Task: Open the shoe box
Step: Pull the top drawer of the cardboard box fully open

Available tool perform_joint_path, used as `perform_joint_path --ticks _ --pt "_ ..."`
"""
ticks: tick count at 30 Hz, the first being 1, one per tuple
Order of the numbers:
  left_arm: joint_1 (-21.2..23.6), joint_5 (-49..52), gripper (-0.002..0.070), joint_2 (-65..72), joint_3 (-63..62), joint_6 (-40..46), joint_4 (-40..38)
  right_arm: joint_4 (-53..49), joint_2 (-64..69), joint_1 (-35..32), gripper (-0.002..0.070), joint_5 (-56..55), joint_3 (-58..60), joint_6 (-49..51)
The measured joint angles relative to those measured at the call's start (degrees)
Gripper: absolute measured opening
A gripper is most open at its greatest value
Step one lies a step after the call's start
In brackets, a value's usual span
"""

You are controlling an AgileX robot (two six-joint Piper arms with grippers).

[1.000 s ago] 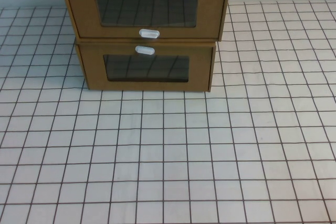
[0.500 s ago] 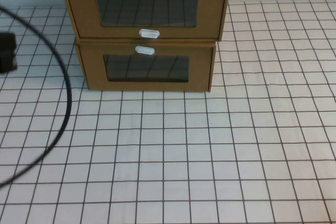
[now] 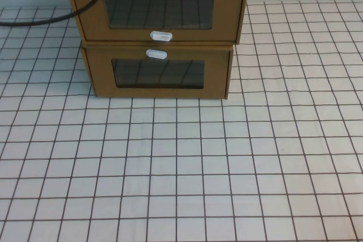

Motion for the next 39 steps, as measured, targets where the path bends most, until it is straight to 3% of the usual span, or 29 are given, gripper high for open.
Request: perform_joint_path --ticks 7,15,24,29,34,39 --pt "-1.3 5.7 -0.0002 13.3 -17.0 -2.1 0.3 0.0 0.0 0.0 -0.0014 0.0 0.0 0.0" --pt "-4.7 7.8 -0.0002 20.6 -24.6 -3.5 1.2 0.2 0.0 0.0 -0.0013 -2.4 0.0 0.0" --pt "-4.8 8.0 -0.0002 22.4 -24.7 -4.5 4.0 20.5 0.0 0.0 -0.0013 -16.7 0.0 0.0" --pt "-4.8 7.9 -0.0002 23.0 -25.0 -4.5 3.8 23.4 0.0 0.0 -0.0013 -22.2 0.0 2.3" --pt "-4.8 7.9 -0.0002 23.0 -25.1 -4.5 3.5 23.6 1.9 0.0 -0.0014 -7.8 -7.1 3.8" --pt "-4.8 7.9 -0.0002 23.0 -25.1 -4.5 3.5 23.3 12.9 0.0 -0.0013 11.7 -21.5 -3.3"
